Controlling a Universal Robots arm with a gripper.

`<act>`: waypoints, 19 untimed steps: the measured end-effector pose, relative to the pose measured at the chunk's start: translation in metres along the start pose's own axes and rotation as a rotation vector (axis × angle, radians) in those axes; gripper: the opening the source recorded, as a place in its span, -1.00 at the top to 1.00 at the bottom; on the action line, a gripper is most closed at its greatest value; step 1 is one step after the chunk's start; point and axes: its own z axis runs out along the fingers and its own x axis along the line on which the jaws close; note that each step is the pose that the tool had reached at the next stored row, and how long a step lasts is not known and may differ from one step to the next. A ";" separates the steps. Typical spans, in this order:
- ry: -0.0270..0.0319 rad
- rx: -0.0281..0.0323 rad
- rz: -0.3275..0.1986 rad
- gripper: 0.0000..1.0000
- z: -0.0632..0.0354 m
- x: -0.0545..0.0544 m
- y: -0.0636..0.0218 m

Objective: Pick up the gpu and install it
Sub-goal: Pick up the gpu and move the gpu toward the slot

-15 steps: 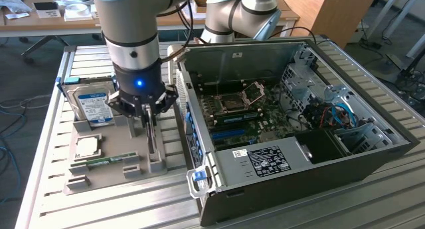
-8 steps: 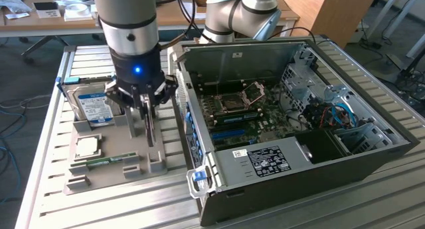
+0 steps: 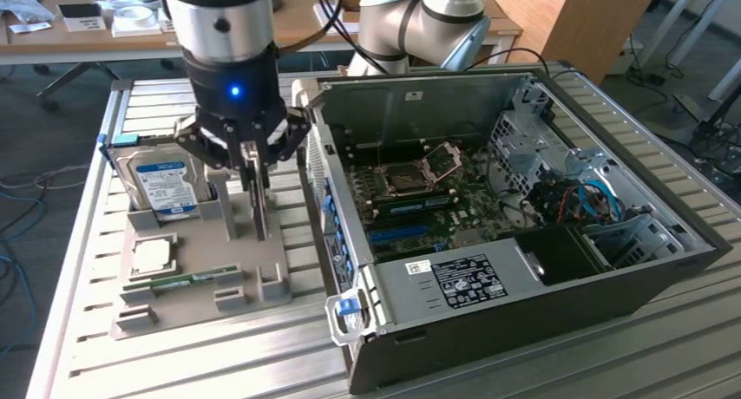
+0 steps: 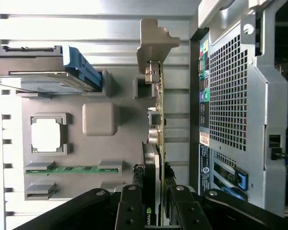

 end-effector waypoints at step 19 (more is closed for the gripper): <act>-0.0103 -0.0002 0.000 0.47 -0.0674 -0.002 0.0048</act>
